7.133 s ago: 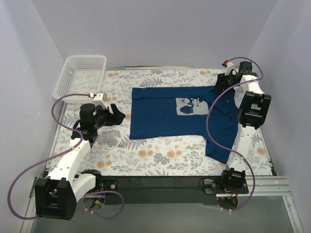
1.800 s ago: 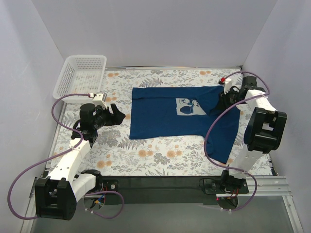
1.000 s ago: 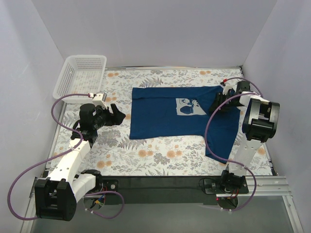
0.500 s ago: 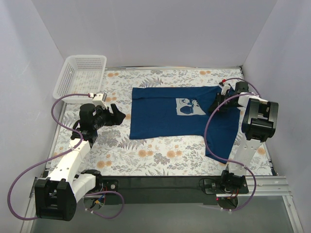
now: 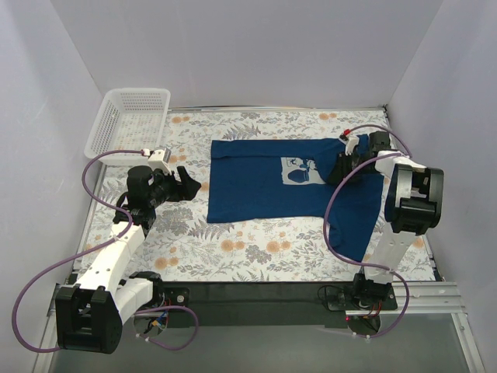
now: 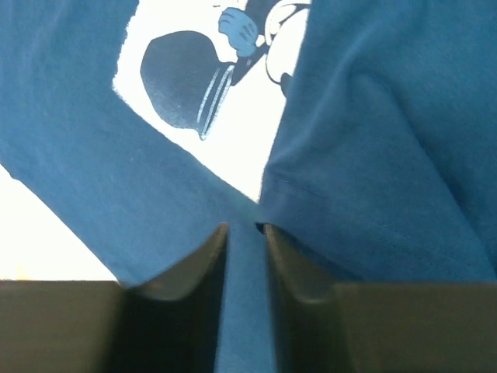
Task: Fold and stack the t-shirts
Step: Fold the tshirt
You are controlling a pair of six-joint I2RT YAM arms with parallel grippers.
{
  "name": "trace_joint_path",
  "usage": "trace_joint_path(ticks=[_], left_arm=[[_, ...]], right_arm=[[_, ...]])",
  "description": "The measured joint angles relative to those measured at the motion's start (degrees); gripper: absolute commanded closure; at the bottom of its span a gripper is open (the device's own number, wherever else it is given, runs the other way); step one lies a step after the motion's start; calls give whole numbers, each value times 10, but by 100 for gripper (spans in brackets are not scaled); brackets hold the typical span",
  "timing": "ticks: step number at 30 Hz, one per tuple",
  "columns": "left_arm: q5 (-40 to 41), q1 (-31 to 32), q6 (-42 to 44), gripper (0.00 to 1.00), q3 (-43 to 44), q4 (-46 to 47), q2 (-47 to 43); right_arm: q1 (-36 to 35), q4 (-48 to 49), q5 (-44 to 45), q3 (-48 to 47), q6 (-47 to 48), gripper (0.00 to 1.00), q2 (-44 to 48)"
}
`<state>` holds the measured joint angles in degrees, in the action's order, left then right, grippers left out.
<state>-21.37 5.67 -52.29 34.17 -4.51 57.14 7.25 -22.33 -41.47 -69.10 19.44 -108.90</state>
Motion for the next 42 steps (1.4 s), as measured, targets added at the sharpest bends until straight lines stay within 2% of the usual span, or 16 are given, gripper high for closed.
trace_joint_path(ticks=[2,4,7,13,17,23,31,42], left_arm=[[-1,0,0,34,0,0,0],[-1,0,0,34,0,0,0],[-1,0,0,34,0,0,0],[-1,0,0,34,0,0,0],[-1,0,0,34,0,0,0],[-3,0,0,34,0,0,0],[-5,0,0,34,0,0,0],[-5,0,0,34,0,0,0]], right_arm=[[-7,-3,6,0,15,62,6],[-14,-10,10,0,27,61,9],[-26,-27,15,0,49,62,12],[-40,-62,32,0,82,69,45],[-21,-69,63,-17,91,65,67],[-12,-68,108,-44,113,64,67],[-56,-76,143,-69,118,57,20],[-68,-77,185,-78,111,59,-12]])
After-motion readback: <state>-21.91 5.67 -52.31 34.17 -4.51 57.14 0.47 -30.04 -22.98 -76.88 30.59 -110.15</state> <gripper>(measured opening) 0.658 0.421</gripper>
